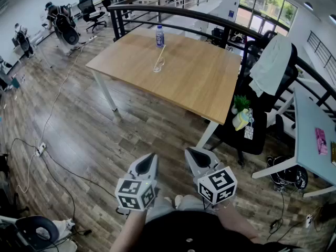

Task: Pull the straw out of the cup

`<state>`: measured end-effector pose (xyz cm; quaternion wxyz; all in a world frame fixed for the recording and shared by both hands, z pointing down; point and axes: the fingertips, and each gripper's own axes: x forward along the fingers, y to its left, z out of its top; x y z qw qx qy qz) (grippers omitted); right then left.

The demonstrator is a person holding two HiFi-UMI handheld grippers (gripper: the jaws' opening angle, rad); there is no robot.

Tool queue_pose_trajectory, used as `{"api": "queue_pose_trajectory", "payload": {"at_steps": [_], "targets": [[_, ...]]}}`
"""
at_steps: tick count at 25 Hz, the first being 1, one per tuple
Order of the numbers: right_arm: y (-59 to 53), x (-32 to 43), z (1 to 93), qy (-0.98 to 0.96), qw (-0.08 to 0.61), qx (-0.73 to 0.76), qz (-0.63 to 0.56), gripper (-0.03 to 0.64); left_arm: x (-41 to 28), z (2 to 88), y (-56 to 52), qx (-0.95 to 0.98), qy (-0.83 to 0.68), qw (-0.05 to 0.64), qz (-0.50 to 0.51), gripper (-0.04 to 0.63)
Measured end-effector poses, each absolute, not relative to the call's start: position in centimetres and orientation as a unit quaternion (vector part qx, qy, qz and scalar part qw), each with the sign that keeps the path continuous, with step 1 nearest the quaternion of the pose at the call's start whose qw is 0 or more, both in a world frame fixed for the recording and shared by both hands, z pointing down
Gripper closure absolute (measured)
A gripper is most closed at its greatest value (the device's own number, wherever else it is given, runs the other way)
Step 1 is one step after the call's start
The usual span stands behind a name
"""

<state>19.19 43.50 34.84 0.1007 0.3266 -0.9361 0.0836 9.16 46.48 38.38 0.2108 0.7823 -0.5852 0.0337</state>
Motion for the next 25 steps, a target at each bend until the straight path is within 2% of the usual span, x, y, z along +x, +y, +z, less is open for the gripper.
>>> {"api": "queue_pose_trajectory", "payload": {"at_steps": [15, 25], "targets": [[44.1, 19.0, 35.0, -0.932, 0.071, 0.337, 0.113, 0.618, 9.4, 38.1, 46.7, 0.801, -0.56, 0.212, 0.025, 0.577], [46.0, 16.3, 37.0, -0.926, 0.082, 0.346, 0.13, 0.618, 7.4, 39.3, 48.4, 0.809, -0.543, 0.226, 0.027, 0.577]]}}
